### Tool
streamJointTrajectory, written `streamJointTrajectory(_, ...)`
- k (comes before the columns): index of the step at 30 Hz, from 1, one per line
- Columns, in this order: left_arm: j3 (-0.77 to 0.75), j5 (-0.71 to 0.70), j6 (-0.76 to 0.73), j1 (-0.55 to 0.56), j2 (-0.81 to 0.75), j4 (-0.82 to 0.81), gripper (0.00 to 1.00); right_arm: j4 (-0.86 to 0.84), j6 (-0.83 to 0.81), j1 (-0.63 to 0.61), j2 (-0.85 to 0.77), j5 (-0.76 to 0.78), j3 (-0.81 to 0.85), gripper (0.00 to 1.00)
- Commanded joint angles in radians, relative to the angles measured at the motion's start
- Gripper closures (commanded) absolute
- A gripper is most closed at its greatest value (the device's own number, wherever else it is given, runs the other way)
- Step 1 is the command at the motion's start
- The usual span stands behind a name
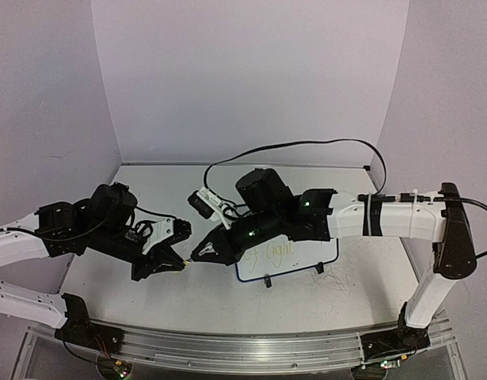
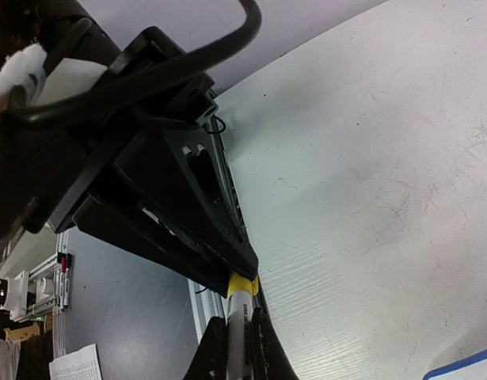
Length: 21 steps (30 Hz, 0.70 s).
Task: Write a sentence on the whiteboard
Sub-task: Insert the pen cap into the whiteboard marker, then put down the whiteboard marker at the center of the board.
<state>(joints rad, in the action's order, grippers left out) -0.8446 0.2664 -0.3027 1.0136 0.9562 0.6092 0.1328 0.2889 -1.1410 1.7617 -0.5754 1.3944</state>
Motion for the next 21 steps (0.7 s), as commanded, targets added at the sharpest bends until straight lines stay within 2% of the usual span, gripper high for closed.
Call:
streamJointTrajectory(1, -0.046, -0.049, 0.023, 0.02, -0.028, -0.374, 0.95, -0.234, 0.068, -0.007, -0.106, 0.027, -0.172, 1.0)
streamJointTrajectory(4, -0.02, -0.125, 0.073, 0.02, -0.073, -0.372, 0.64, -0.247, 0.058, 0.022, -0.208, 0.135, -0.298, 1.0)
streamJointTrajectory(7, -0.005, -0.167, 0.132, 0.02, -0.115, -0.372, 0.45, -0.284, 0.057, 0.028, -0.258, 0.166, -0.416, 1.0)
streamJointTrajectory(9, -0.003, -0.193, 0.173, 0.02, -0.134, -0.373, 0.37, -0.332, 0.08, 0.029, -0.259, 0.171, -0.472, 1.0)
streamJointTrajectory(14, -0.023, -0.369, 0.281, 0.021, -0.122, -0.382, 0.3, -0.456, 0.11, -0.004, -0.19, 0.248, -0.53, 0.99)
streamJointTrajectory(21, -0.029, -0.572, 0.41, 0.02, -0.127, -0.408, 0.24, -0.423, 0.061, -0.147, 0.12, 0.563, -0.243, 0.97)
